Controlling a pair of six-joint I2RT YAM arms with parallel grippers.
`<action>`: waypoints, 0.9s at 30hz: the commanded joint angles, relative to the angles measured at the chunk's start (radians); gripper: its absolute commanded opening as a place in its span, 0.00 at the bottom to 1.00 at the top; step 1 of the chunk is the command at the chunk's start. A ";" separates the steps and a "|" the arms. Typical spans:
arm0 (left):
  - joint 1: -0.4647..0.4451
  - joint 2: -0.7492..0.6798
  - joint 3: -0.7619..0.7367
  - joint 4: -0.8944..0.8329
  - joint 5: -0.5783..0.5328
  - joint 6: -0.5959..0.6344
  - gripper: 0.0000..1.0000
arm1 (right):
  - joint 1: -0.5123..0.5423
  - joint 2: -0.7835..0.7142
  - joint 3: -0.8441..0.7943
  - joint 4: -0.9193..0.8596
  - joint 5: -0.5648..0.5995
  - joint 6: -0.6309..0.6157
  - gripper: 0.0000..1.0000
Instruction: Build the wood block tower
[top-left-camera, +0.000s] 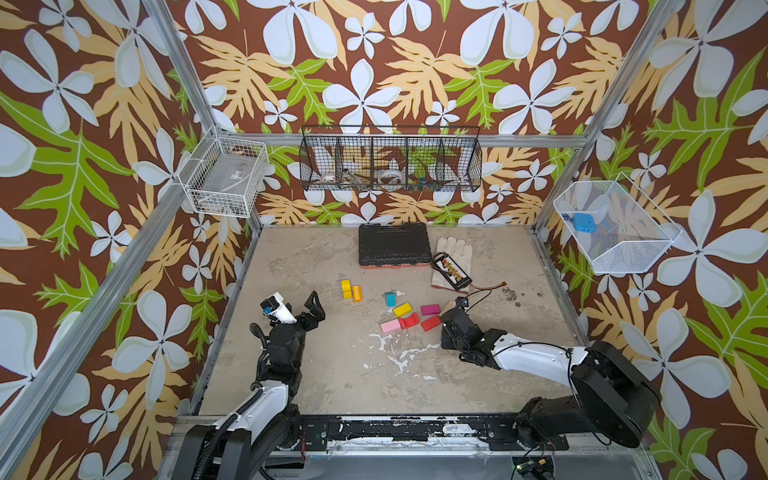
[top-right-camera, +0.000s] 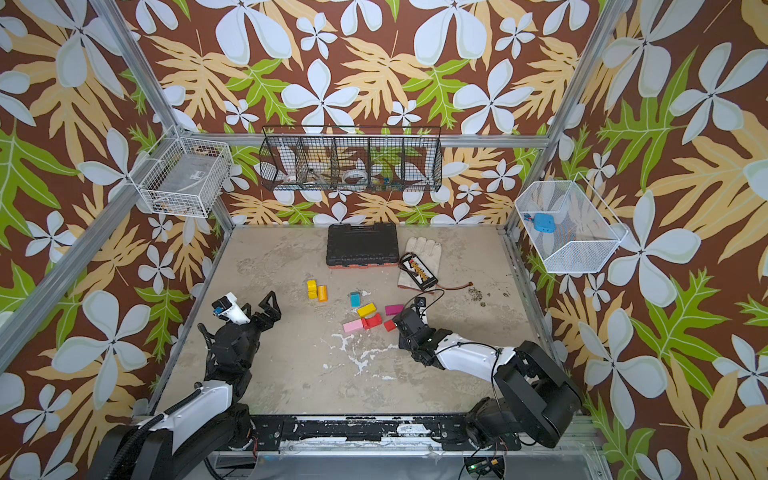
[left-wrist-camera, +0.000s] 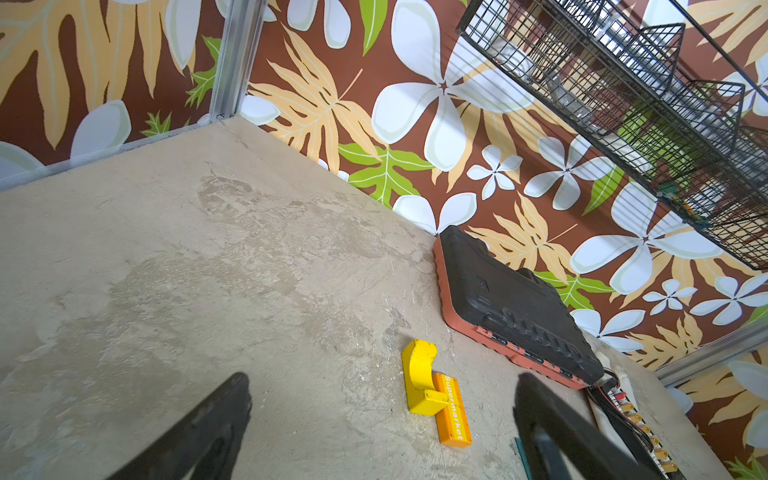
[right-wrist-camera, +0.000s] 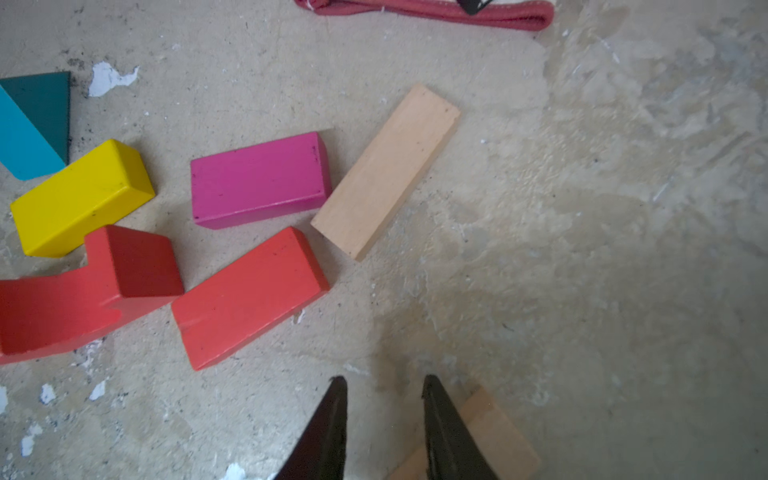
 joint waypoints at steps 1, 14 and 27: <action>0.000 -0.003 -0.003 0.024 -0.004 -0.001 1.00 | -0.018 0.009 0.000 -0.011 0.018 -0.012 0.32; -0.001 -0.007 -0.006 0.024 -0.004 0.001 1.00 | -0.018 -0.055 -0.103 -0.017 0.010 0.044 0.28; 0.000 -0.013 -0.009 0.024 -0.004 0.001 1.00 | 0.041 -0.071 -0.094 -0.020 0.018 0.069 0.30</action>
